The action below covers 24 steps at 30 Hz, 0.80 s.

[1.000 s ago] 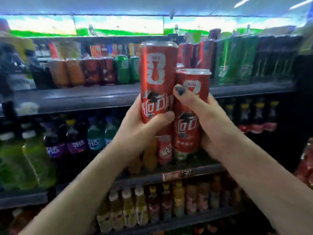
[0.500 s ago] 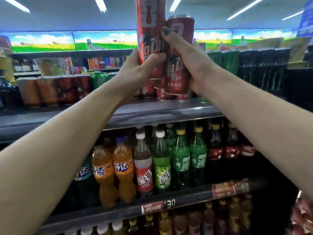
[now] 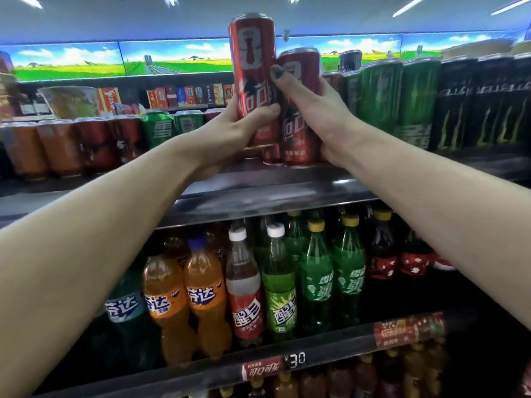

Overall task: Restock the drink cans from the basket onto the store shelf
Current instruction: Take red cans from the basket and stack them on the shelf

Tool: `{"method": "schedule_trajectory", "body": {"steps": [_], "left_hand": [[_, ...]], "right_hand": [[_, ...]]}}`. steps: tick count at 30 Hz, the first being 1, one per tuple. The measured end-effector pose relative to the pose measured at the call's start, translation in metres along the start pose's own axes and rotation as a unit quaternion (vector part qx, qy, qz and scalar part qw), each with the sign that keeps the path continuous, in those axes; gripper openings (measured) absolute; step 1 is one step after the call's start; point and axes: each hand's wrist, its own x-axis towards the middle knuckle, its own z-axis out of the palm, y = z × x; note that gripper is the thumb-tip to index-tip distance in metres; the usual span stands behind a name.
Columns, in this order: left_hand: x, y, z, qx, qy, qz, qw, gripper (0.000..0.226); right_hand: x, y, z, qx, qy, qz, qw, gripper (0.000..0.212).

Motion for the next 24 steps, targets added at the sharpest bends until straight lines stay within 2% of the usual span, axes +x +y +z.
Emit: {"method": "schedule_trajectory", "body": {"steps": [2, 4, 8, 9, 11, 16, 24], "left_hand": [[0.003, -0.004, -0.004, 0.015, -0.021, -0.023, 0.999, 0.074], [0.004, -0.008, -0.006, 0.011, -0.037, -0.04, 0.998, 0.071], [0.007, -0.011, -0.006, -0.036, -0.041, -0.052, 0.997, 0.058], [0.007, -0.01, -0.005, -0.038, -0.04, -0.051, 0.997, 0.053], [0.006, -0.01, -0.006, -0.018, -0.034, -0.056, 0.998, 0.052], [0.005, -0.012, -0.012, 0.086, -0.046, -0.084, 0.992, 0.083], [0.01, -0.011, -0.004, 0.041, -0.072, -0.1, 0.992, 0.083]], "right_hand": [[-0.001, 0.004, -0.001, -0.021, 0.01, -0.003, 1.0, 0.053], [-0.001, 0.008, -0.002, -0.06, 0.023, -0.009, 0.998, 0.055], [-0.001, 0.008, 0.0, -0.207, 0.052, -0.021, 0.977, 0.102], [-0.002, 0.007, -0.002, -0.245, 0.052, -0.024, 0.968, 0.105], [-0.006, 0.004, -0.004, -0.311, 0.054, -0.024, 0.949, 0.095], [-0.016, -0.001, -0.021, -0.434, 0.069, -0.03, 0.898, 0.085], [-0.033, -0.012, -0.023, -0.53, 0.079, -0.057, 0.842, 0.076]]}}
